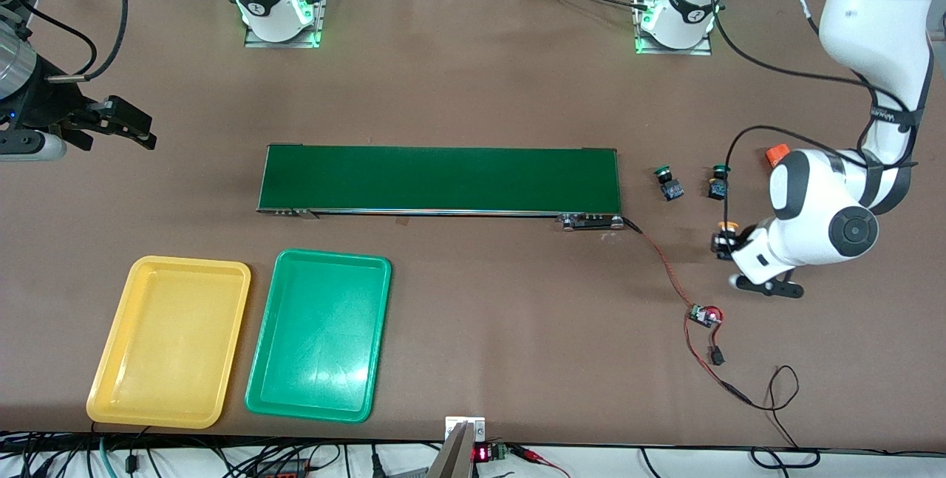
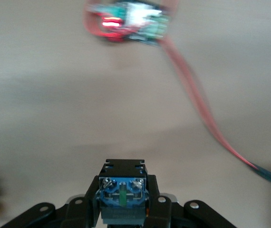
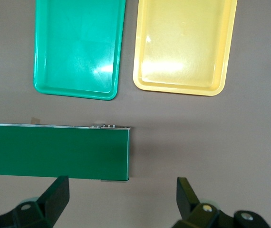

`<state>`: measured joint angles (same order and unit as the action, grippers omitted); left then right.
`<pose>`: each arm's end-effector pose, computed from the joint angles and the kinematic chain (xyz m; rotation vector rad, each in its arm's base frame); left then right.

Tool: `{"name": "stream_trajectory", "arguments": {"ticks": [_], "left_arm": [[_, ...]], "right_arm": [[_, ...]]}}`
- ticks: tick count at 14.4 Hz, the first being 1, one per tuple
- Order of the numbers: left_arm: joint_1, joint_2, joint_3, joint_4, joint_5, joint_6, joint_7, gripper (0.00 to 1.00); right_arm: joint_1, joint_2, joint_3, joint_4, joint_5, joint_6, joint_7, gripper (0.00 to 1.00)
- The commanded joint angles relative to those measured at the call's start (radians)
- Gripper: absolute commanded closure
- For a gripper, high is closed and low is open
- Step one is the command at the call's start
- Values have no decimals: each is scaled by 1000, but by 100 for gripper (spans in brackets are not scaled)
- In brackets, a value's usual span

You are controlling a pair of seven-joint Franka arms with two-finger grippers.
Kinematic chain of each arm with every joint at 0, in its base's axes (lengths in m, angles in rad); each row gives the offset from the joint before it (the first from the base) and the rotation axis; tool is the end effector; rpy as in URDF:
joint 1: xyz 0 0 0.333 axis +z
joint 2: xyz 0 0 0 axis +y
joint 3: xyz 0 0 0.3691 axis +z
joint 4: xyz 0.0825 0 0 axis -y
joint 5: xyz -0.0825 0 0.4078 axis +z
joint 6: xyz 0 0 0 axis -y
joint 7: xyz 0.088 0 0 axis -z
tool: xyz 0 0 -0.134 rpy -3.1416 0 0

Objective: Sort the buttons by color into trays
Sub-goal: 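Carry the button onto the green belt and open the left gripper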

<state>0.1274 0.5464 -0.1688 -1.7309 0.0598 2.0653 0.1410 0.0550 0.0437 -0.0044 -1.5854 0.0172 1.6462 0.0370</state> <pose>0.6843 -0.0137 0.2583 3.0604 -0.3086 -0.3106 0.5999 0.0326 0.6243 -3.1237 -0.0195 -0.0255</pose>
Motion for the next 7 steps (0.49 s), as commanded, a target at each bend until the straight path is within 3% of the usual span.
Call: {"name": "stream_trajectory", "arguments": {"ticks": [1, 4, 7], "left_arm": [[-2, -85, -121, -21, -12, -112, 51, 82], [-3, -94, -210, -22, -14, -137, 0, 82], [-15, -88, -277, -42, -14, -139, -188, 82]], "right_arm": [[2, -1, 3, 2, -10, 6, 9, 0], [2, 4, 3, 2, -8, 6, 11, 0], [-4, 5, 3, 2, -5, 12, 9, 0]]}}
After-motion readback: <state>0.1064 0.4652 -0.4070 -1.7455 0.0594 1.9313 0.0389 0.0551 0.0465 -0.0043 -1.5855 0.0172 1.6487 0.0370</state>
